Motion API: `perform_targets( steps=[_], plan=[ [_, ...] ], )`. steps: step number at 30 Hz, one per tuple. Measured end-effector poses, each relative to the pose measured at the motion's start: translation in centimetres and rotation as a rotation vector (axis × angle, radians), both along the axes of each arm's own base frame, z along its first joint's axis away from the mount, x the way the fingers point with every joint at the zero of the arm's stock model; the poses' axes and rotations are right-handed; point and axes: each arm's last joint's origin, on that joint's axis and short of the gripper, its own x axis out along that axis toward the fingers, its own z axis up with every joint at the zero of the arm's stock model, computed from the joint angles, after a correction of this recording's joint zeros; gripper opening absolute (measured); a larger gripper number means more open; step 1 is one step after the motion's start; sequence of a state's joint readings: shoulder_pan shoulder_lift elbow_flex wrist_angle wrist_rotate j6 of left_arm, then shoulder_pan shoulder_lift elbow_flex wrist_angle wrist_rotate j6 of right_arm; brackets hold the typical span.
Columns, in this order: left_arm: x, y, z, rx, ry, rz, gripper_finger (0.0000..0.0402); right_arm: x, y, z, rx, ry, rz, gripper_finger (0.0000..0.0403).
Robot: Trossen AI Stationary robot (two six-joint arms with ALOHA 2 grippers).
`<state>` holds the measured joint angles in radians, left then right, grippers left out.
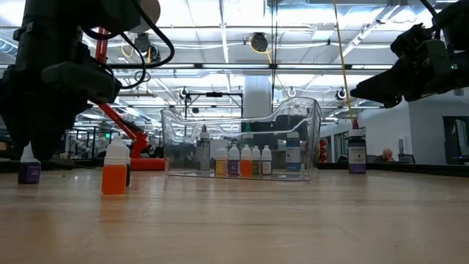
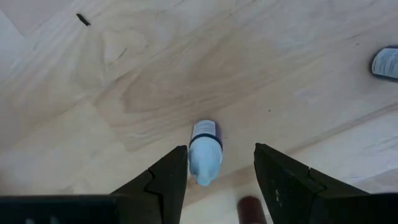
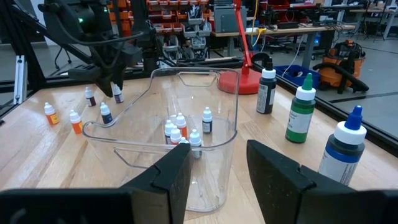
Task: Pick & Place food coloring
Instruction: Put the small purple food coloring bottle in the transparent bin
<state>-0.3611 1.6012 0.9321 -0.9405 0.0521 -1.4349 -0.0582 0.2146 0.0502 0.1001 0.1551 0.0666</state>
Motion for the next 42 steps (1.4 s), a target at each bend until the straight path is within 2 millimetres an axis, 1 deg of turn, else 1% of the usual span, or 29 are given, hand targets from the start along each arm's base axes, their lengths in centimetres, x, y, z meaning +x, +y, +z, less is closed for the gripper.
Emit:
perform_targets(
  steps=[13, 16, 23, 28, 30, 34, 36, 39, 42],
  plan=[
    [0.0, 0.0, 0.0, 0.000, 0.000, -0.009, 0.0186, 0.0, 0.0, 0.0, 0.000, 0.000, 0.000, 0.0144],
    [0.0, -0.1, 0.0, 0.000, -0.001, -0.016, 0.0168, 0.0, 0.0, 0.0, 0.000, 0.000, 0.000, 0.0144],
    [-0.1, -0.2, 0.0, -0.001, -0.001, -0.022, 0.0098, 0.0, 0.0, 0.0, 0.000, 0.000, 0.000, 0.0144],
    [0.0, -0.2, 0.1, -0.002, -0.004, -0.034, 0.0061, 0.0, 0.0, 0.0, 0.000, 0.000, 0.000, 0.0144],
    [0.0, -0.1, 0.1, 0.000, -0.006, -0.053, 0.0054, 0.0, 0.0, 0.0, 0.000, 0.000, 0.000, 0.0144],
    [0.3, 0.6, 0.2, 0.030, -0.022, -0.099, 0.0054, 0.0, 0.0, 0.0, 0.000, 0.000, 0.000, 0.0144],
    [0.8, 1.0, 1.0, 0.038, -0.054, -0.129, 0.0054, 0.0, 0.0, 0.0, 0.000, 0.000, 0.000, 0.0144],
    [1.9, 1.8, 3.2, 0.057, -0.118, -0.187, 0.0054, 0.0, 0.0, 0.0, 0.000, 0.000, 0.000, 0.0144],
    [3.1, 2.9, 6.5, 0.117, -0.140, -0.248, 0.0054, 0.0, 0.0, 0.0, 0.000, 0.001, 0.000, 0.0144]
  ],
)
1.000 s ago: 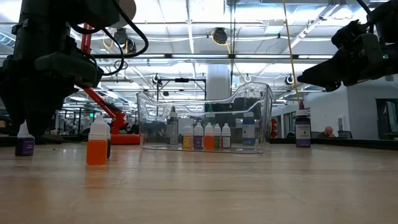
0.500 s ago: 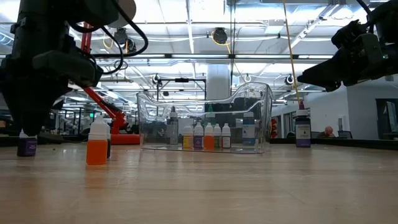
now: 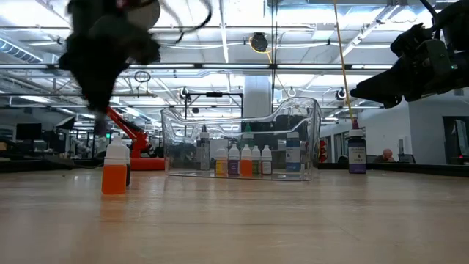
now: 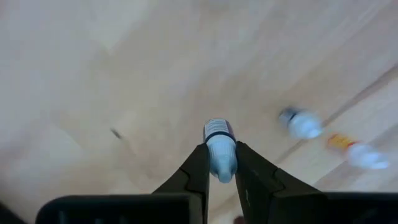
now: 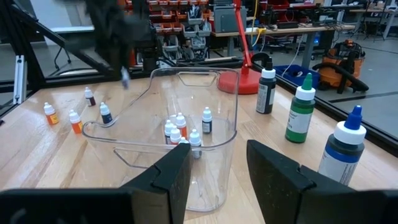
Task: Pick & Place food coloring
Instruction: Put the small purple food coloring bottle in the transparent bin
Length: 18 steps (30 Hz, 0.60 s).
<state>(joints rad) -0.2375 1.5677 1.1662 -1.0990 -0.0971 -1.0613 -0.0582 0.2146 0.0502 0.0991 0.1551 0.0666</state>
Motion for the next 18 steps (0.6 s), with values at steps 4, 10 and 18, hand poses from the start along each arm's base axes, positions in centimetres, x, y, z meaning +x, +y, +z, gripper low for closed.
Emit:
perform_targets(
  steps=[4, 10, 18],
  plan=[
    [1.6, 2.1, 5.5, 0.087, -0.091, -0.062, 0.0054, 0.0, 0.0, 0.0, 0.000, 0.000, 0.000, 0.0144],
    [3.6, 6.0, 11.8, 0.162, -0.282, -0.128, 0.0054, 0.0, 0.0, 0.0, 0.000, -0.001, 0.000, 0.0144],
    [8.0, 9.9, 8.6, 0.107, -0.172, -0.218, 0.0054, 0.0, 0.0, 0.0, 0.000, -0.001, 0.000, 0.0144]
  ],
)
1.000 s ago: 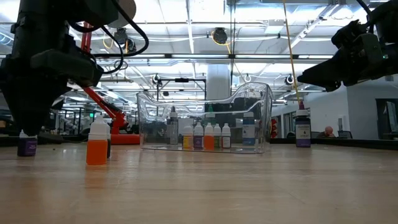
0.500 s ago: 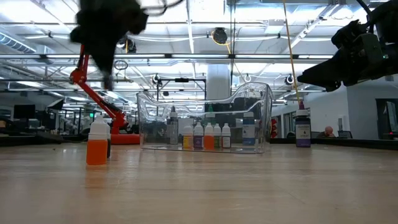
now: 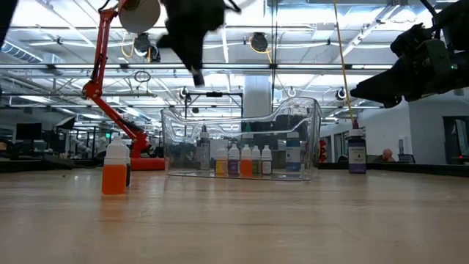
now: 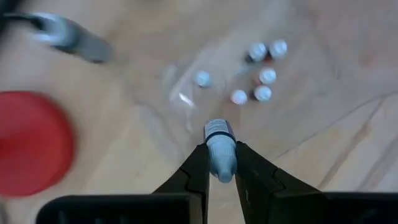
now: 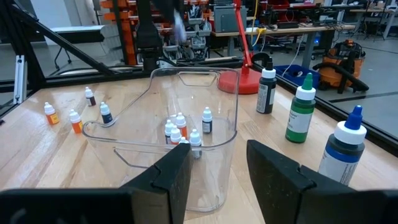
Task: Pick & Place food coloring
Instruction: Put the small purple food coloring bottle in the transparent bin
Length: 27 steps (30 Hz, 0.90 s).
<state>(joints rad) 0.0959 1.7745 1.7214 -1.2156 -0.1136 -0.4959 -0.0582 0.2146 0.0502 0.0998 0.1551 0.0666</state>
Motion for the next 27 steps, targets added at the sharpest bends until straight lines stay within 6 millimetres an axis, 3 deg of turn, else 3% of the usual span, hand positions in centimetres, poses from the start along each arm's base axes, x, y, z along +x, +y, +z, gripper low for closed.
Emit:
perform_targets(
  steps=[6, 11, 15, 27],
  plan=[
    [4.1, 0.9, -4.7, -0.066, 0.088, -0.122, 0.0054, 0.0, 0.0, 0.0, 0.000, -0.001, 0.000, 0.0144],
    [6.1, 1.1, -7.4, -0.083, 0.127, -0.175, 0.0054, 0.0, 0.0, 0.0, 0.000, 0.000, 0.000, 0.0144],
    [6.2, 1.2, -8.3, -0.072, 0.169, -0.172, 0.0054, 0.0, 0.0, 0.0, 0.000, 0.000, 0.000, 0.0144],
    [4.7, 1.3, -8.0, -0.027, 0.304, -0.062, 0.0054, 0.0, 0.0, 0.0, 0.000, 0.000, 0.000, 0.0144]
  ],
)
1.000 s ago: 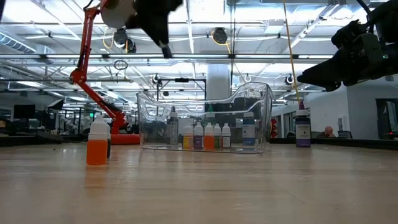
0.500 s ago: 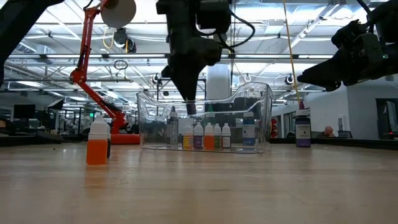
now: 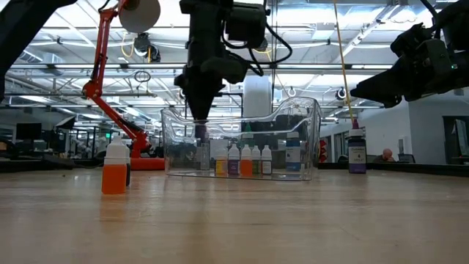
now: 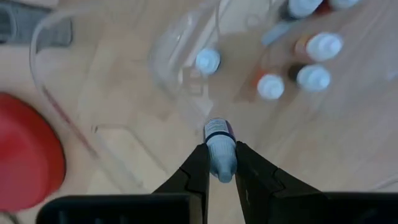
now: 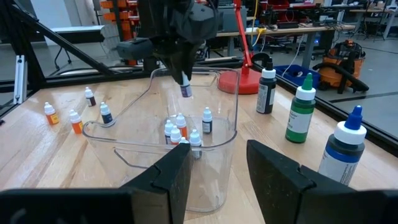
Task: Pick & Place food coloring
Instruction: Put the small purple food coloring bottle in the transparent bin
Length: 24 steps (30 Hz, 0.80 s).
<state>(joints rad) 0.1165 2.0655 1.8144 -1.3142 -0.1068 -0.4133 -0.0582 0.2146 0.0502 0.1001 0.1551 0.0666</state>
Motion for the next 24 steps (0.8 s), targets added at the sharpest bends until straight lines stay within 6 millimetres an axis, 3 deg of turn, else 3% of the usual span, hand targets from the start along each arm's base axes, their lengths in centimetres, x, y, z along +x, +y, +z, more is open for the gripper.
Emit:
perform_targets(
  steps=[24],
  plan=[
    [-0.3, -0.3, -5.0, -0.113, -0.038, 0.005, 0.0054, 0.0, 0.0, 0.0, 0.000, 0.000, 0.000, 0.0144]
  ],
)
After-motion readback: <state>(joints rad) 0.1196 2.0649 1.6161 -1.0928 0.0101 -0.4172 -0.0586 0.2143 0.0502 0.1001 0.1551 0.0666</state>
